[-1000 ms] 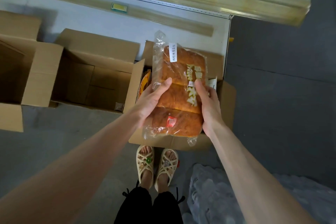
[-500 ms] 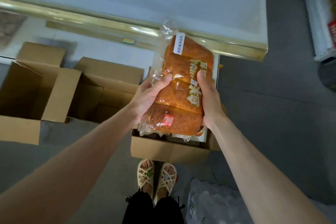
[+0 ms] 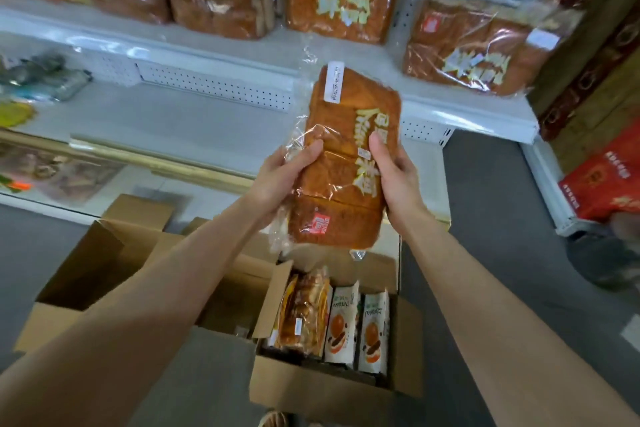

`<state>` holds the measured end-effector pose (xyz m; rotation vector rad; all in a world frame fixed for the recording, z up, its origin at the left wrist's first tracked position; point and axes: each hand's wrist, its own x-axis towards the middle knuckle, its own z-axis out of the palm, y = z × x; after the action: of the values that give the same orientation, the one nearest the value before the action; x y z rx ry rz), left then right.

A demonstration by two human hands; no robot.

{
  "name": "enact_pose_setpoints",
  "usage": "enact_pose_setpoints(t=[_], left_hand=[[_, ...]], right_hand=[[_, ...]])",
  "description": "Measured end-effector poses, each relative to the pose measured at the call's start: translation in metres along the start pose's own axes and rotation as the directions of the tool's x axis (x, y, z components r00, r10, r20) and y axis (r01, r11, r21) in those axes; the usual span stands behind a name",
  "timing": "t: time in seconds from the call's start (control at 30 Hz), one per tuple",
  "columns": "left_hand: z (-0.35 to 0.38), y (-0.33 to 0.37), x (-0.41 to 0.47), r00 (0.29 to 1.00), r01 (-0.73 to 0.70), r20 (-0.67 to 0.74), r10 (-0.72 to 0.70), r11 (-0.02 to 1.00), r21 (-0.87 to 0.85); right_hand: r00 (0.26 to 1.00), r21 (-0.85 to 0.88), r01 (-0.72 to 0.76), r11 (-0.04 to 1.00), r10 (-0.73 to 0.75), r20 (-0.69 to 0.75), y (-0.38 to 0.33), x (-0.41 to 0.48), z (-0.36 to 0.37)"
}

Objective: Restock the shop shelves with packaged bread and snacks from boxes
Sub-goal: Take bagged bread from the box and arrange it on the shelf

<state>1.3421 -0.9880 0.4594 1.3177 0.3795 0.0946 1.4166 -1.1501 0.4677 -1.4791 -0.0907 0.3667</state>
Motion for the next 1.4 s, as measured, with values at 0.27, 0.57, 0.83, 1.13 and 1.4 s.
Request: enact_pose_setpoints(t=[0.27, 0.57, 0.83, 1.13, 1.4], left_hand=[[0.023, 0.112, -0.030, 0.977, -0.195, 0.100, 0.188, 0.978, 0.070], [0.061, 0.207, -0.067, 0.897, -0.375, 0.249, 0.366, 0.927, -0.013], [0.072, 0.265, -0.076, 0.893, -0.406, 0.232, 0.386, 0.913, 0.043], [0.078, 0.280, -0.051, 0.885, -0.465, 0.024, 0.465, 0.885, 0.013], [0.079, 0.296, -0.039, 0.907, -0.418, 0.007, 0.421, 0.897, 0.141]], right_hand=[[0.979, 0.105, 0.194, 0.975, -0.199, 0.044, -0.115, -0.026, 0.013], [0.930, 0.078, 0.366, 0.927, -0.365, -0.032, -0.211, -0.056, 0.016], [0.871, 0.053, 0.490, 0.870, -0.488, -0.052, -0.265, -0.065, 0.020], [0.871, 0.068, 0.490, 0.869, -0.492, 0.007, -0.291, -0.040, 0.021], [0.863, -0.047, 0.504, 0.862, -0.501, 0.070, -0.315, -0.015, 0.003]])
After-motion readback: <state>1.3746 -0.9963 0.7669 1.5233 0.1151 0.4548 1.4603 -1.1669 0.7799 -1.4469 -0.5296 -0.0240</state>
